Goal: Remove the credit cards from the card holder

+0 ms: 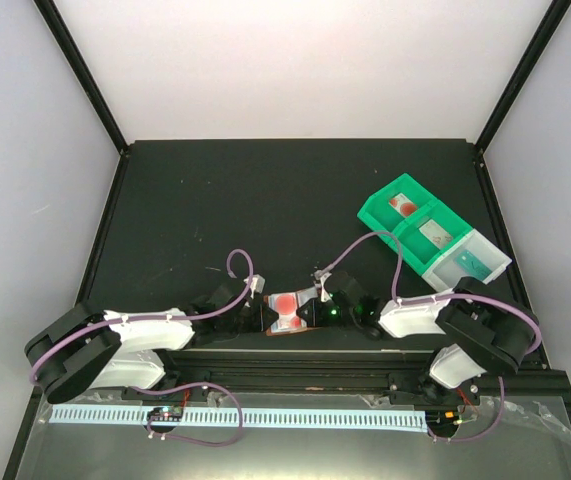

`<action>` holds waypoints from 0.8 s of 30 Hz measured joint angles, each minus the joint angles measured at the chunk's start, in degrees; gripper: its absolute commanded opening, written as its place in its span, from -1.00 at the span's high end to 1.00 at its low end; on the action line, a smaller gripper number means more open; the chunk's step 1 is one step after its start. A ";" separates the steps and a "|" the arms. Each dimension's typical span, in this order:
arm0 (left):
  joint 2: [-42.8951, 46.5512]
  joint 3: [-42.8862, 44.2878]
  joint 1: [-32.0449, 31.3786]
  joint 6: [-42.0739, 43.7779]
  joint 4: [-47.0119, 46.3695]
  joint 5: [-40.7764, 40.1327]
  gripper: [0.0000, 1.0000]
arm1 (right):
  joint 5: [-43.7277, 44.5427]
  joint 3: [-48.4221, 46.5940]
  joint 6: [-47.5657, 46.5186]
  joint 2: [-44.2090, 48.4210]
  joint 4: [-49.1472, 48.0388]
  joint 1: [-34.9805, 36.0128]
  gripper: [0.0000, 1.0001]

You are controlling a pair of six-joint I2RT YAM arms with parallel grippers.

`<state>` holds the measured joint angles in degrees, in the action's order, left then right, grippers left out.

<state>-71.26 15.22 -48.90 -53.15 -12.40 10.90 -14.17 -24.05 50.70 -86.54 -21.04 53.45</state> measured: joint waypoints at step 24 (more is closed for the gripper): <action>0.00 0.02 -0.31 -0.02 0.00 -0.57 0.80 | -0.35 5.27 0.00 5.57 -0.39 -3.52 0.98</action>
<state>-71.26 15.25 -49.21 -53.17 -12.40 10.33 -14.52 -18.79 50.70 -80.97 -21.43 49.93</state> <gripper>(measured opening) 0.097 0.009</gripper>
